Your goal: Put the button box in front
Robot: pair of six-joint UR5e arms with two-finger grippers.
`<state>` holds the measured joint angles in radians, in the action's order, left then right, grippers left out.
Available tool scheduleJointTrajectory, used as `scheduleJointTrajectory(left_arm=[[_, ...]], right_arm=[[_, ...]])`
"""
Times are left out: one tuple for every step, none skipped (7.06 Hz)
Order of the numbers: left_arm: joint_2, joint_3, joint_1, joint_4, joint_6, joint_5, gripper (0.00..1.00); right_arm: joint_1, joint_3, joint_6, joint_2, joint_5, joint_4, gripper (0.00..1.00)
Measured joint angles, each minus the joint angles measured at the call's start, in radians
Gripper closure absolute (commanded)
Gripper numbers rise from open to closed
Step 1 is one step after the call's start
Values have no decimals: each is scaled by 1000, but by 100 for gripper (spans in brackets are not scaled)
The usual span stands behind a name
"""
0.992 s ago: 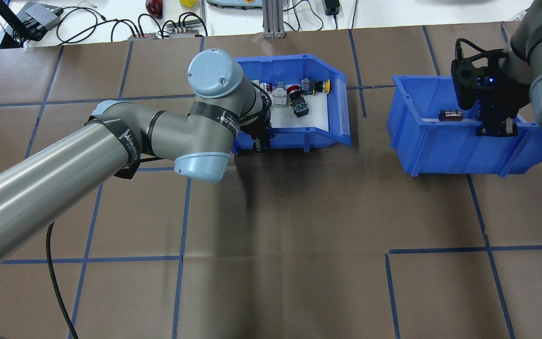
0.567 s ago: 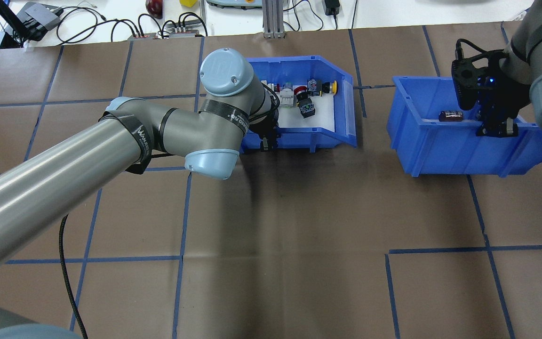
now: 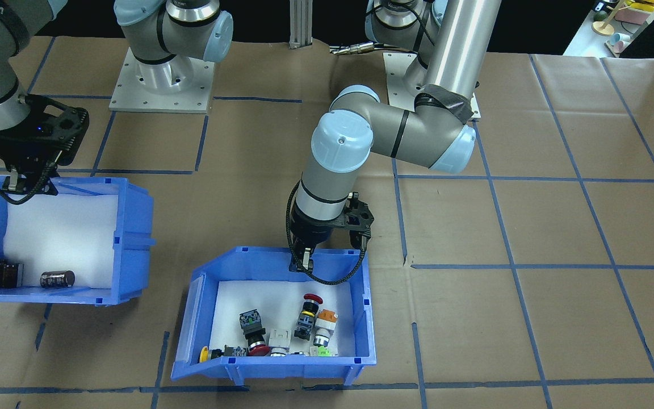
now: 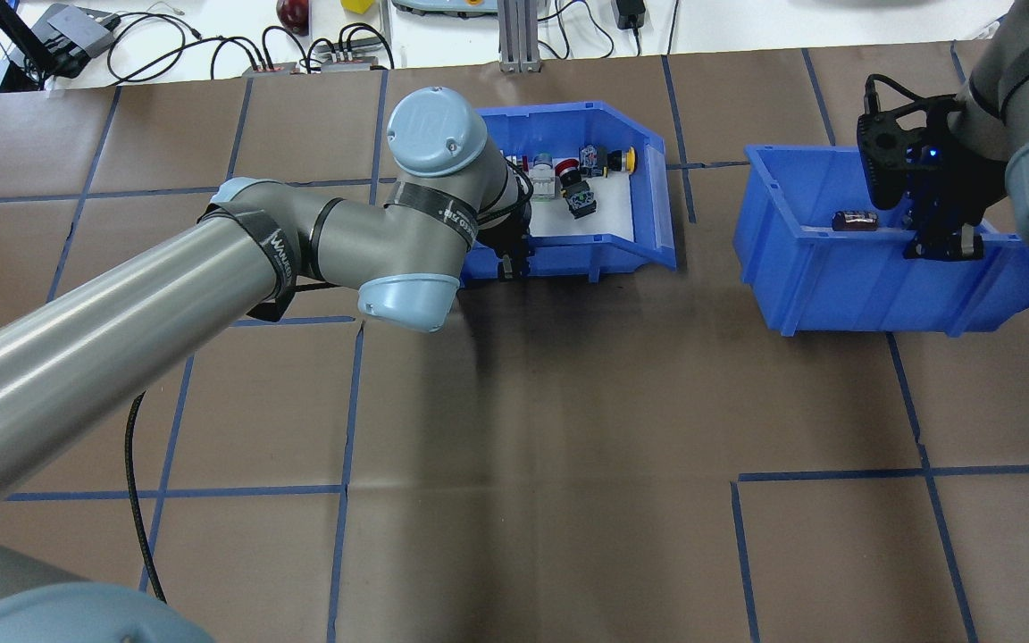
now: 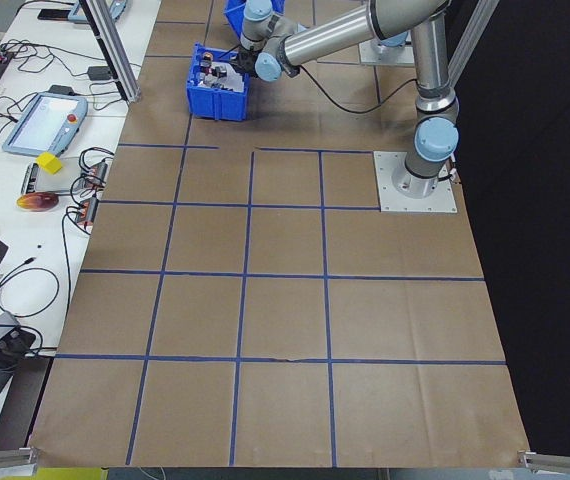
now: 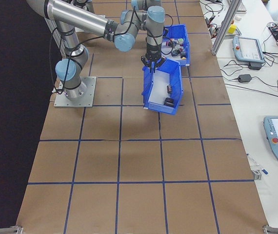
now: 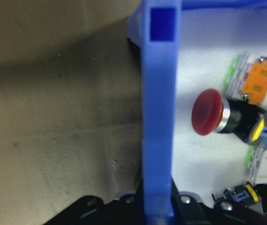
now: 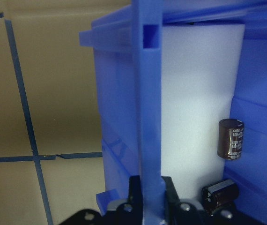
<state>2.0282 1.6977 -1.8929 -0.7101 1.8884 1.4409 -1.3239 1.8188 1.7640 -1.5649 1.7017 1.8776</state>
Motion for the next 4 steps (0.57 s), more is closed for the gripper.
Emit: scheduleJointTrajectory(left_arm=[[8, -15, 0, -1, 21, 0, 100], [13, -21, 0, -1, 30, 0, 90], [12, -20, 0, -2, 32, 1, 35], [9, -16, 0, -6, 30, 10, 0]], right_arm=[[0, 0, 0, 0, -1, 0, 97], [-1, 0, 0, 0, -2, 0, 97], [-1, 0, 0, 0, -2, -1, 97], [-1, 0, -2, 0, -2, -1, 97]])
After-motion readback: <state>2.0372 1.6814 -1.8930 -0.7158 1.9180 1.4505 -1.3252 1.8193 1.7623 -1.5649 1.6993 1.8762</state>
